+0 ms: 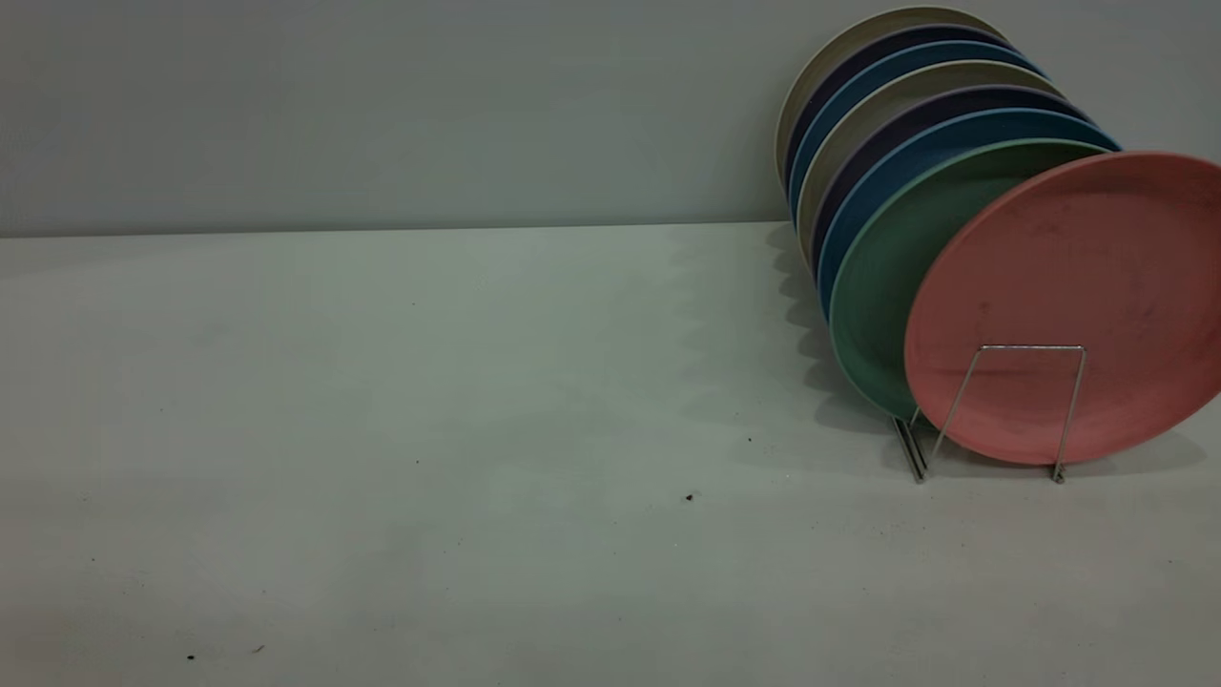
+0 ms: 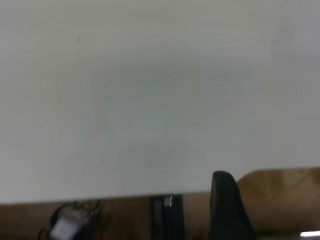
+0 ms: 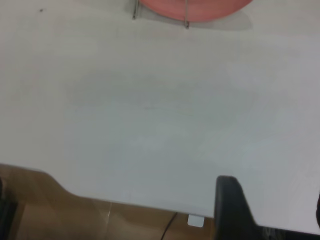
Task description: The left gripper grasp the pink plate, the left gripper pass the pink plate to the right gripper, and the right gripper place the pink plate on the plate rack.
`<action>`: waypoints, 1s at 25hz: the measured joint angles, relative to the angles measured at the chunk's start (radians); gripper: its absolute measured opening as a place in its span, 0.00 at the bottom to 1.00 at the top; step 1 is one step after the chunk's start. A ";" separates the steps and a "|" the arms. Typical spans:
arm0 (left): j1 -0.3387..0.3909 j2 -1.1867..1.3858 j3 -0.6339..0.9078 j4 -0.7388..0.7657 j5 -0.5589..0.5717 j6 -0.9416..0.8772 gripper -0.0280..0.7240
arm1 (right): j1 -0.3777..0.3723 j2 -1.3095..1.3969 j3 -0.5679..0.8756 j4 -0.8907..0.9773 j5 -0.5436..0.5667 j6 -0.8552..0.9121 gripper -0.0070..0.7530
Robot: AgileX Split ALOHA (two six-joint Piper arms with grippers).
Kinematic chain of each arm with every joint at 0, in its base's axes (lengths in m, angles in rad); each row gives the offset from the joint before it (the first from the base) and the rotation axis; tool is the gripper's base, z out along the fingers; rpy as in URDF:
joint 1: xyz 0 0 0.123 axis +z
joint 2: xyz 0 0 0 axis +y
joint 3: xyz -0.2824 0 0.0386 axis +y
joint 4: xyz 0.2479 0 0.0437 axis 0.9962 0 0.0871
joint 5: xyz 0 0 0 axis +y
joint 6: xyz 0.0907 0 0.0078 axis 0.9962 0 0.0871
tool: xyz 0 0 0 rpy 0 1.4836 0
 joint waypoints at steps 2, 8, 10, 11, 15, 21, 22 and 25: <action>0.000 0.000 0.013 0.012 0.019 -0.022 0.67 | 0.000 0.000 0.000 0.000 -0.001 0.001 0.56; -0.001 0.000 0.014 0.036 0.021 -0.058 0.67 | 0.000 0.000 0.001 0.000 -0.002 0.003 0.56; -0.001 0.000 0.014 0.037 0.021 -0.061 0.67 | 0.000 0.000 0.001 0.000 -0.002 0.003 0.56; -0.001 0.000 0.014 0.037 0.021 -0.063 0.67 | 0.000 0.000 0.001 0.000 -0.002 0.003 0.56; -0.001 0.000 0.014 0.037 0.021 -0.065 0.67 | 0.000 0.000 0.001 0.000 -0.002 0.003 0.56; -0.001 0.000 0.014 0.037 0.021 -0.065 0.67 | 0.000 0.000 0.001 0.000 -0.002 0.003 0.56; -0.001 0.000 0.014 0.037 0.021 -0.065 0.67 | 0.000 0.000 0.001 0.000 -0.002 0.003 0.56; -0.001 -0.027 0.014 0.037 0.021 -0.065 0.67 | -0.008 -0.017 0.001 0.000 -0.002 0.003 0.56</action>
